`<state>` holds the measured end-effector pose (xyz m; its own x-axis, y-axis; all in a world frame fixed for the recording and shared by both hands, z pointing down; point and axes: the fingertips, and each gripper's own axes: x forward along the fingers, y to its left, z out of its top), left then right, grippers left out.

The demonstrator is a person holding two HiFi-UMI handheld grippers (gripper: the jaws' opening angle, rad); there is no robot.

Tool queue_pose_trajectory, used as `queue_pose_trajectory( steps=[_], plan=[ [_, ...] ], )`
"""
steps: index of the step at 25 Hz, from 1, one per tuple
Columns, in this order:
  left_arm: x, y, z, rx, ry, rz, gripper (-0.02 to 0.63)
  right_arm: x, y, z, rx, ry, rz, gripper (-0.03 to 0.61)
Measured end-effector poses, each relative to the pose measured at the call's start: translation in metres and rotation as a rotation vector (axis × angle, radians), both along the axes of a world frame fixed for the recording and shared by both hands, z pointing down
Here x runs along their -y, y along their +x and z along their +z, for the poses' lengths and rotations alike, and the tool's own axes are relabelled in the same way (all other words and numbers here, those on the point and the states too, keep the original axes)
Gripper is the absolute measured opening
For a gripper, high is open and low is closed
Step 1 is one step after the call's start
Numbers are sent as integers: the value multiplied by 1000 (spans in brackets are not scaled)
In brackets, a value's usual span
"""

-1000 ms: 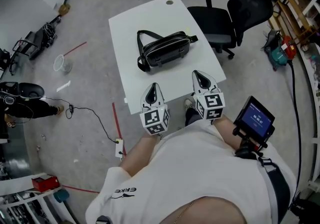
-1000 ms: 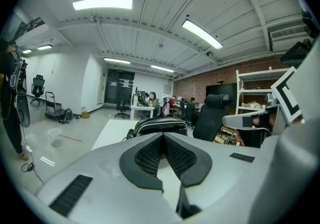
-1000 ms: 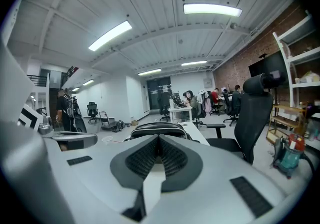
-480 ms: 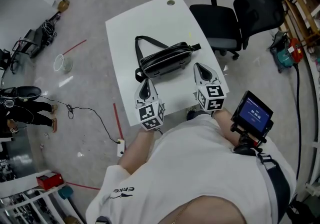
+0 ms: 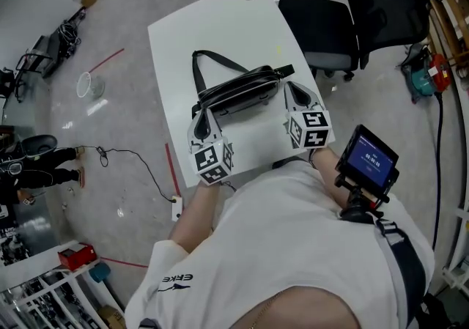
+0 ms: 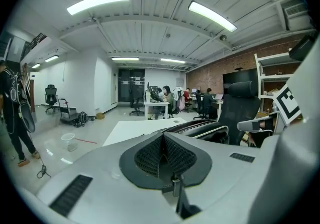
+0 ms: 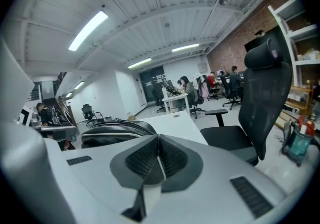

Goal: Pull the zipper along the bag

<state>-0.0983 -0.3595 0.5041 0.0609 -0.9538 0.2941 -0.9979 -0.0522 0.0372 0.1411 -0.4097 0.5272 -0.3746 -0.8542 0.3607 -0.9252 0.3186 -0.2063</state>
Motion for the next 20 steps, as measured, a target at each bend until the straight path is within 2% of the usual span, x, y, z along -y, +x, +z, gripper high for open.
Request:
queue_pose_trajectory(
  steps=[5, 10, 14, 17, 20],
  plan=[
    [27, -11, 7, 23, -22, -55, 5, 34, 12, 20, 37, -58, 7, 5],
    [38, -18, 15, 42, -49, -86, 5, 52, 22, 40, 138, -127, 21, 6],
    [57, -11, 28, 52, -68, -95, 5, 77, 33, 62, 277, -188, 43, 13],
    [50, -12, 25, 57, -70, -94, 5, 72, 30, 66, 402, -234, 46, 77],
    [44, -13, 20, 62, -69, -95, 5, 69, 25, 65, 496, -263, 43, 95]
  ],
)
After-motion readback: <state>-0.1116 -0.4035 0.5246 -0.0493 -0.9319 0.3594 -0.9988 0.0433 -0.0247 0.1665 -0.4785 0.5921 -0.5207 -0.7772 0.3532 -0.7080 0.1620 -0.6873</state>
